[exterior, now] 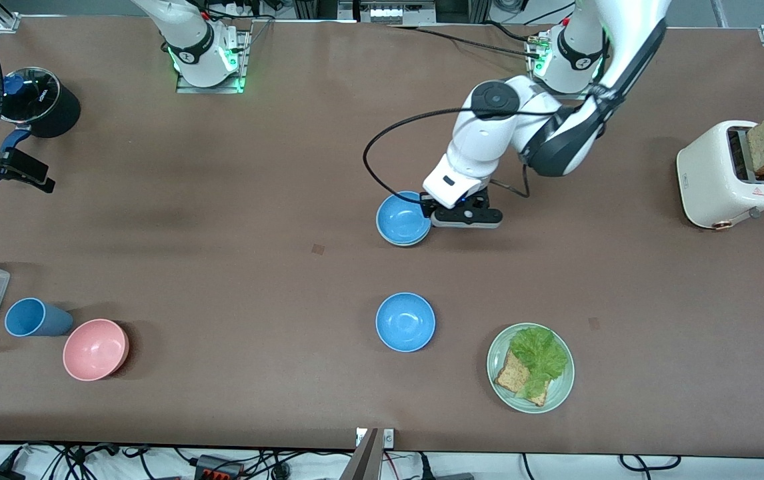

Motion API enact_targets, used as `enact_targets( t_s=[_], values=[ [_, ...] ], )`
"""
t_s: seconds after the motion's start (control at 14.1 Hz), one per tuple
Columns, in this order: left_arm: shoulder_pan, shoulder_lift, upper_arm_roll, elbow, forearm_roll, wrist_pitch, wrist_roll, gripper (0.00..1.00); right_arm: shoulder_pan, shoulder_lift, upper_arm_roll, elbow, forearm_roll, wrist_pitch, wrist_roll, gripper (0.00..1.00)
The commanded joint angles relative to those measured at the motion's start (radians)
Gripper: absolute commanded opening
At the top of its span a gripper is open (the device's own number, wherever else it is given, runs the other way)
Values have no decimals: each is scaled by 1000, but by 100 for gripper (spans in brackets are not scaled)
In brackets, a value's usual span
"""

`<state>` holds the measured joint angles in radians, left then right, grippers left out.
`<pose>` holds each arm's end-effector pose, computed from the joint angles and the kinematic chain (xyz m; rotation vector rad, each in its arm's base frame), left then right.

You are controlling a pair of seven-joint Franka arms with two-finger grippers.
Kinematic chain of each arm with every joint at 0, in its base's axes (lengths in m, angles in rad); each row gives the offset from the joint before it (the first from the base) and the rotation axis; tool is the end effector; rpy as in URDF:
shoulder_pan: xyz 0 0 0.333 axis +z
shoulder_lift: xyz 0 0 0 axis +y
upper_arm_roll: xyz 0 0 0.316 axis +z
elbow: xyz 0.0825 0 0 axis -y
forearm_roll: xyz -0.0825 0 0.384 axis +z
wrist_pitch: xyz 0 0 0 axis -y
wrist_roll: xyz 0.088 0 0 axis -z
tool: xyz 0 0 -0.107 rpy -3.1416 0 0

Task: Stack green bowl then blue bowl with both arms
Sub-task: 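Open the left gripper and release the blue bowl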

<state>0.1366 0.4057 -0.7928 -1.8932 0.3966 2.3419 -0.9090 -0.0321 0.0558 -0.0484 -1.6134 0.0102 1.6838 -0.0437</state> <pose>0.5283 -0.3538 0.3634 3.0185 0.0997 0.2287 0.5780 -0.0449 0.5826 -3.1344 0.0592 -0.0237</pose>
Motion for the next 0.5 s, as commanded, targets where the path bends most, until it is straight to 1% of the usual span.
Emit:
enact_targets(
  t_s=[0.0, 0.07, 0.14, 0.36, 0.43],
  values=[
    [159, 12, -109, -1, -1, -18, 91, 72, 3, -13, 1, 1, -6, -15, 5, 100],
    [191, 13, -112, 0, -1, -29, 154, 88, 3, -13, 1, 1, -6, -13, 5, 100],
    [204, 13, -114, -1, -1, -35, 214, 100, 3, -13, 1, 1, -7, -15, 5, 100],
    [236, 4, -114, 0, -1, -36, 242, 100, 3, -13, 1, 1, -6, -15, 5, 100],
    [244, -17, -111, 0, -2, -38, 242, 100, 3, -13, 1, 1, -6, -13, 5, 100]
  ],
)
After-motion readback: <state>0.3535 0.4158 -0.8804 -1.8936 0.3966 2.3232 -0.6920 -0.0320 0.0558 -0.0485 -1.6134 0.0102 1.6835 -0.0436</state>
